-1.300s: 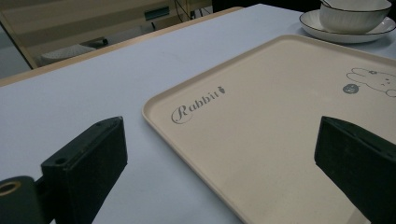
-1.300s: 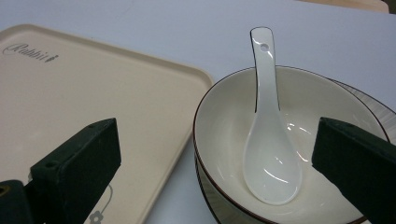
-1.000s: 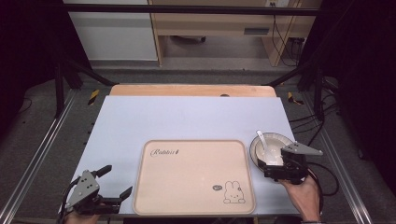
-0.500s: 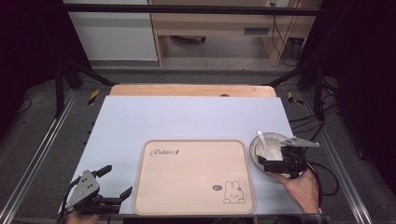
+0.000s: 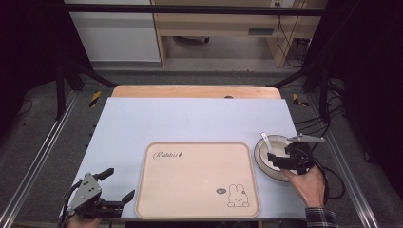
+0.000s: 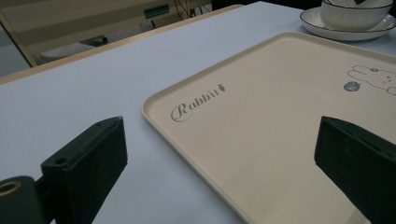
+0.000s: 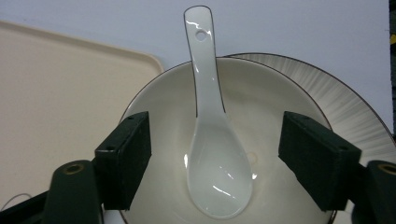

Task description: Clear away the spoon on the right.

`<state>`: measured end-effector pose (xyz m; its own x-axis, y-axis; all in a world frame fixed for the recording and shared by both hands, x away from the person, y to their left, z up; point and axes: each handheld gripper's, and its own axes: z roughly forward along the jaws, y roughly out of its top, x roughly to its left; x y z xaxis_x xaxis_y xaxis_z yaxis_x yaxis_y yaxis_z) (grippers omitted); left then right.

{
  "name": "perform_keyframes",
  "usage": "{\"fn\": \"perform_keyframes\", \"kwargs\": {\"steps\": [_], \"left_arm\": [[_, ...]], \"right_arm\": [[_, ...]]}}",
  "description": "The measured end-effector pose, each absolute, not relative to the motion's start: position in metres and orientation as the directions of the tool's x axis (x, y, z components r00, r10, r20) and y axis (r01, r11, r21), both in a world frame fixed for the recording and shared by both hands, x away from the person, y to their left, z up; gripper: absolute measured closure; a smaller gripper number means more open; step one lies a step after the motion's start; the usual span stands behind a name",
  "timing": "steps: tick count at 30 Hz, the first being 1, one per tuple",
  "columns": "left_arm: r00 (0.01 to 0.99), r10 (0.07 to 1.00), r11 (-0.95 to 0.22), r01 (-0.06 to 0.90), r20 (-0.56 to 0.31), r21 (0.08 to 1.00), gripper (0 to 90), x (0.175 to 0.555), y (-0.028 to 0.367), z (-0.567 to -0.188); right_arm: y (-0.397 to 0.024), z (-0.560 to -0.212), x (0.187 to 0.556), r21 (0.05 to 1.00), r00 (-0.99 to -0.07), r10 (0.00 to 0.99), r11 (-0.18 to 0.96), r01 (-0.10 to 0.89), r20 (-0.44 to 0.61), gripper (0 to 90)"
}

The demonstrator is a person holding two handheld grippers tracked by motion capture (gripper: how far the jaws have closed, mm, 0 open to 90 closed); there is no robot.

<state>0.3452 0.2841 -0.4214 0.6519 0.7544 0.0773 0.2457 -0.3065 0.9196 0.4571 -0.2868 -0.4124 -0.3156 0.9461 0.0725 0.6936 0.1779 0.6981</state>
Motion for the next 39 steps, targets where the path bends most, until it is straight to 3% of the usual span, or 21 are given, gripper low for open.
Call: {"fn": "perform_keyframes", "kwargs": {"steps": [11,30,39], "left_arm": [[0.653,0.754,-0.31,0.246,0.079,0.918,2.1,0.345,0.284,-0.422],[0.653,0.753,-0.313,0.247,0.082,0.917,2.1,0.345,0.284,-0.422],[0.654,0.752,-0.317,0.247,0.084,0.916,2.2,0.345,0.284,-0.422]], "right_arm": [[-0.282,-0.414,0.469,0.703,-0.357,0.934,0.242,0.668,0.018,50.0],[-0.275,-0.421,0.488,0.675,-0.392,0.92,0.277,0.684,0.02,70.6],[-0.275,-0.421,0.489,0.675,-0.389,0.921,0.269,0.687,0.03,73.3]]}}
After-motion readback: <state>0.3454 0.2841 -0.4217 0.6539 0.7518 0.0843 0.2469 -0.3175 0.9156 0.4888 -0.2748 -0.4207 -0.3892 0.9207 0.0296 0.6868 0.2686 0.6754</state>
